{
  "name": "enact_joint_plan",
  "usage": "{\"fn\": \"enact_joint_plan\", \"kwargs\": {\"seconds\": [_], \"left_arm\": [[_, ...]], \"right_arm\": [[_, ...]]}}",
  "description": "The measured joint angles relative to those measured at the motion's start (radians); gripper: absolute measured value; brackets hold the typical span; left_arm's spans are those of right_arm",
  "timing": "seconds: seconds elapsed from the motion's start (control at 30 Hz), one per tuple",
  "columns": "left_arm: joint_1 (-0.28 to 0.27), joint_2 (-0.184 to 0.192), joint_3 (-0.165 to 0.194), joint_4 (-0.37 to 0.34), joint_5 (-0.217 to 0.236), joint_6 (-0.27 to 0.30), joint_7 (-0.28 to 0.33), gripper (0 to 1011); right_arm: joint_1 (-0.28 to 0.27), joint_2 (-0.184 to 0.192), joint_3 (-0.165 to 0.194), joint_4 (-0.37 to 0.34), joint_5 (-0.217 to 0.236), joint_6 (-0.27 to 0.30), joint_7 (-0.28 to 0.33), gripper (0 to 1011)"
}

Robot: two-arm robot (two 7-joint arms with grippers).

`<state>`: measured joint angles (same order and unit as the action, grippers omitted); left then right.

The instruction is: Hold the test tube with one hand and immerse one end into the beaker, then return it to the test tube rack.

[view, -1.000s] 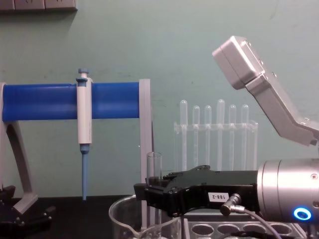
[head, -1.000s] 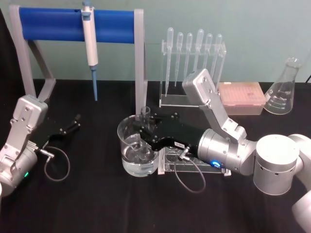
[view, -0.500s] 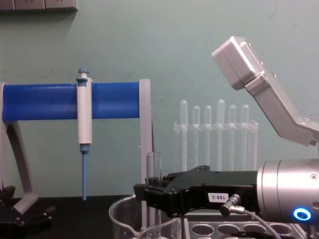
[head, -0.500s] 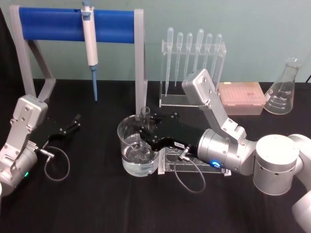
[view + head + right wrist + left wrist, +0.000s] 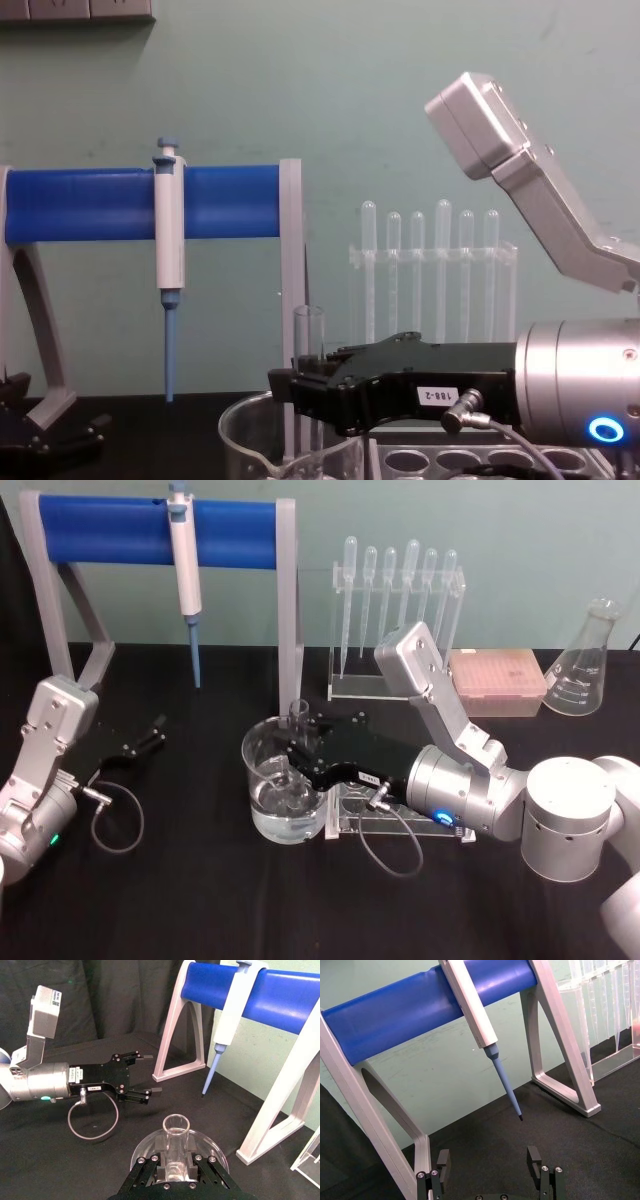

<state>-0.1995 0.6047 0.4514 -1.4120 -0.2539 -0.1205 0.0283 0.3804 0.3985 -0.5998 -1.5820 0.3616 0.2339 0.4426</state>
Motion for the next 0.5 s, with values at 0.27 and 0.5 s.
{"fn": "enact_joint_plan", "kwargs": {"seconds": [0.27, 0.5], "left_arm": [[0.0, 0.0, 0.0, 0.0, 0.0, 0.0, 0.0, 1000], [0.0, 0.0, 0.0, 0.0, 0.0, 0.0, 0.0, 1000]], "right_arm": [[0.0, 0.0, 0.0, 0.0, 0.0, 0.0, -0.001, 225], [0.0, 0.0, 0.0, 0.0, 0.0, 0.0, -0.001, 224]]}}
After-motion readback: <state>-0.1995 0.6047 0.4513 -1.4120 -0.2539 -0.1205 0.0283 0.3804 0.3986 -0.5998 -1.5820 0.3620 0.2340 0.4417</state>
